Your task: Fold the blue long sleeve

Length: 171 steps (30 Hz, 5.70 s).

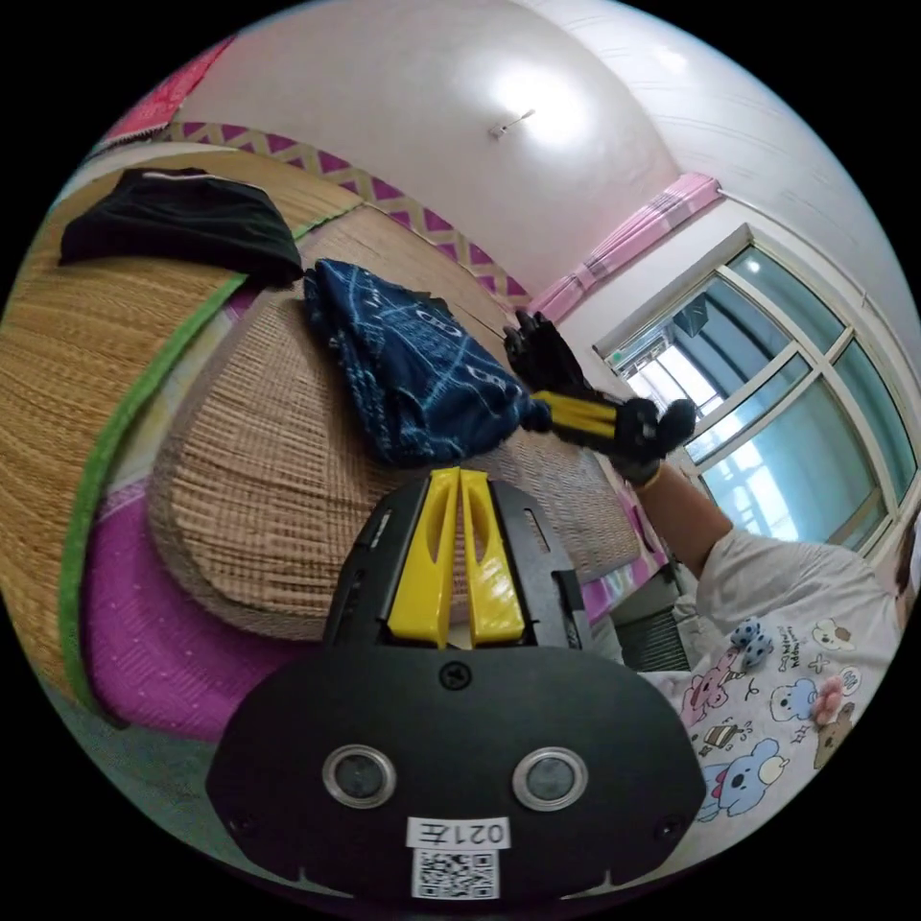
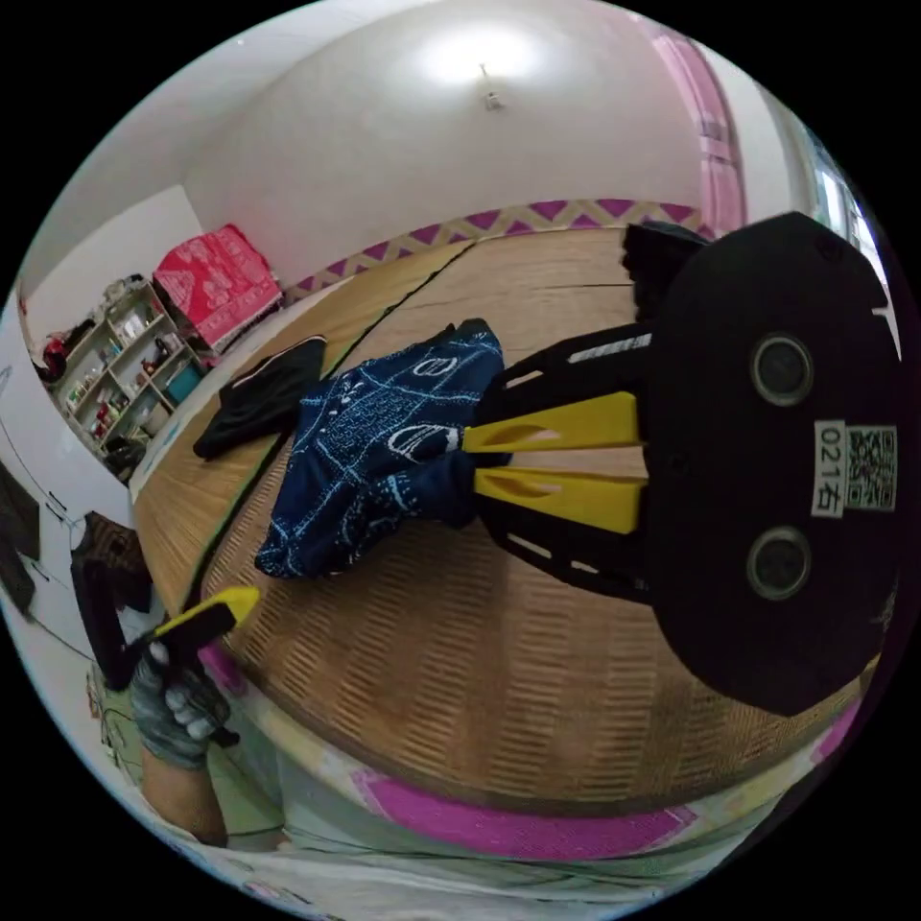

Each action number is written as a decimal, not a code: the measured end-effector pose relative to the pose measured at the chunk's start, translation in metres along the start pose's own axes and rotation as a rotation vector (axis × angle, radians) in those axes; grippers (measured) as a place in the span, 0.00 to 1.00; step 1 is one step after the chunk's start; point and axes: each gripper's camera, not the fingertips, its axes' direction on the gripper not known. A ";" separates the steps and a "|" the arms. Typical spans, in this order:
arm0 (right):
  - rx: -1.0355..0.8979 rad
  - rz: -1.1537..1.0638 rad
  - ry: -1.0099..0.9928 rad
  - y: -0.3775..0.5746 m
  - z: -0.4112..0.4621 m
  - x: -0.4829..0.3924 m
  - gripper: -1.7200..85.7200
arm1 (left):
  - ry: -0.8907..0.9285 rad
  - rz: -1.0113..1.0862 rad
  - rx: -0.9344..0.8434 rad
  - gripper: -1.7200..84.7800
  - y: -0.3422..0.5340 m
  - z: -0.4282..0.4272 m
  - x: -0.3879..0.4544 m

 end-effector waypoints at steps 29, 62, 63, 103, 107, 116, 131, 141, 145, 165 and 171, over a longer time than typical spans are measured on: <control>0.224 0.732 -0.476 -0.121 -0.173 0.138 0.04 | -0.106 0.050 -0.039 0.01 0.008 -0.033 0.014; 0.194 1.451 -0.280 0.158 -0.349 0.425 0.13 | -0.177 0.201 -0.195 0.12 -0.172 0.082 0.023; 0.140 1.414 -0.274 0.146 -0.327 0.454 0.13 | -0.178 0.176 -0.221 0.13 -0.187 0.093 0.013; 0.409 1.039 -0.686 0.156 -0.557 0.139 0.11 | 0.467 0.456 -0.272 0.07 0.034 -0.105 0.056; 0.354 1.136 -0.430 0.138 -0.509 0.220 0.14 | 0.055 0.275 -0.055 0.13 -0.063 -0.090 0.038; 0.031 0.912 -0.284 0.029 -0.318 0.363 0.14 | -0.024 0.095 -0.230 0.15 -0.192 0.033 0.011; -0.118 0.896 -0.474 -0.007 -0.188 0.409 0.01 | -0.001 0.094 -0.340 0.01 -0.286 0.053 0.010; -0.216 0.870 -0.230 -0.107 -0.124 0.429 0.03 | -0.167 -0.010 -0.336 0.03 -0.366 0.065 -0.045; -0.342 0.861 -0.154 -0.113 -0.117 0.408 0.11 | -0.133 -0.049 -0.248 0.05 -0.344 0.061 -0.059; -0.001 0.559 -0.502 -0.358 -0.122 0.286 0.09 | -0.098 0.166 -0.072 0.01 -0.183 0.004 0.004; 0.197 0.849 -0.740 -0.289 -0.161 0.365 0.04 | -0.089 0.184 -0.060 0.01 -0.161 -0.005 0.000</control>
